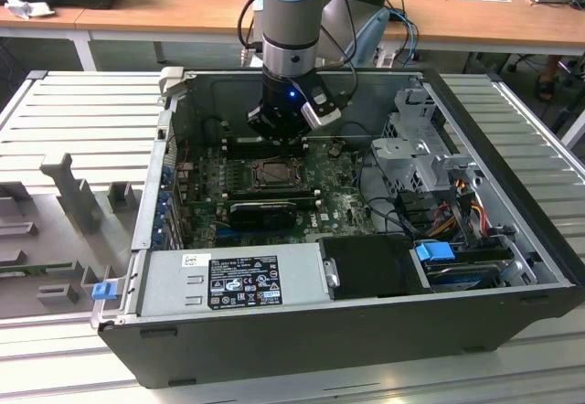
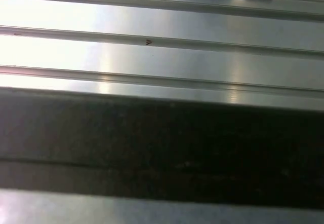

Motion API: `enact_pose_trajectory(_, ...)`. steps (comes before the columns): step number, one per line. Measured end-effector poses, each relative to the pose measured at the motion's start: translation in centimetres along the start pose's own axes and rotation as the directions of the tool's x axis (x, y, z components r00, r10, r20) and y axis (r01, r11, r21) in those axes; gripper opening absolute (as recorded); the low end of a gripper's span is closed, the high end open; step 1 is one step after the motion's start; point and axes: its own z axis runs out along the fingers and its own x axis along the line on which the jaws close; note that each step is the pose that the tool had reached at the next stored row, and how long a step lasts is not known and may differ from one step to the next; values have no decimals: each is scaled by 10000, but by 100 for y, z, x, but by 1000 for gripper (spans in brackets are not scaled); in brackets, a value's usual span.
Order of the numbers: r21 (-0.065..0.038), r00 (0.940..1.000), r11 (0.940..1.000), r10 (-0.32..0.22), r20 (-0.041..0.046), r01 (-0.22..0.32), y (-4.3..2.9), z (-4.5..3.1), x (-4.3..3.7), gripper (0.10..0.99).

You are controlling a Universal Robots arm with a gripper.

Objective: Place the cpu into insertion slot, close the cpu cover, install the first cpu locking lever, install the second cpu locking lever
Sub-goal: 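Install the first cpu locking lever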

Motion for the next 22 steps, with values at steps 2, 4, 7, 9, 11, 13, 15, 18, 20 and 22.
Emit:
enact_pose_trajectory(2,29,10000,10000,2,-1,-2,-3,26,-4,106)
enact_pose_trajectory(4,40,10000,10000,1,-4,-1,-4,33,-4,106)
enact_pose_trajectory(7,48,10000,10000,0,-1,0,-7,38,-4,106)
enact_pose_trajectory(9,43,10000,10000,1,1,-1,-24,39,-3,106)
enact_pose_trajectory(11,46,10000,10000,2,-1,-2,-31,42,-2,106)
enact_pose_trajectory(13,44,10000,10000,1,-1,-1,-33,46,-2,106)
enact_pose_trajectory(15,15,10000,10000,2,1,-2,-35,54,-1,106)
enact_pose_trajectory(18,-18,10000,10000,2,3,-2,-35,55,-1,106)
enact_pose_trajectory(20,-26,10000,10000,2,6,-2,-33,37,-2,106)
enact_pose_trajectory(22,-21,10000,10000,2,3,-2,-29,-24,-3,106)
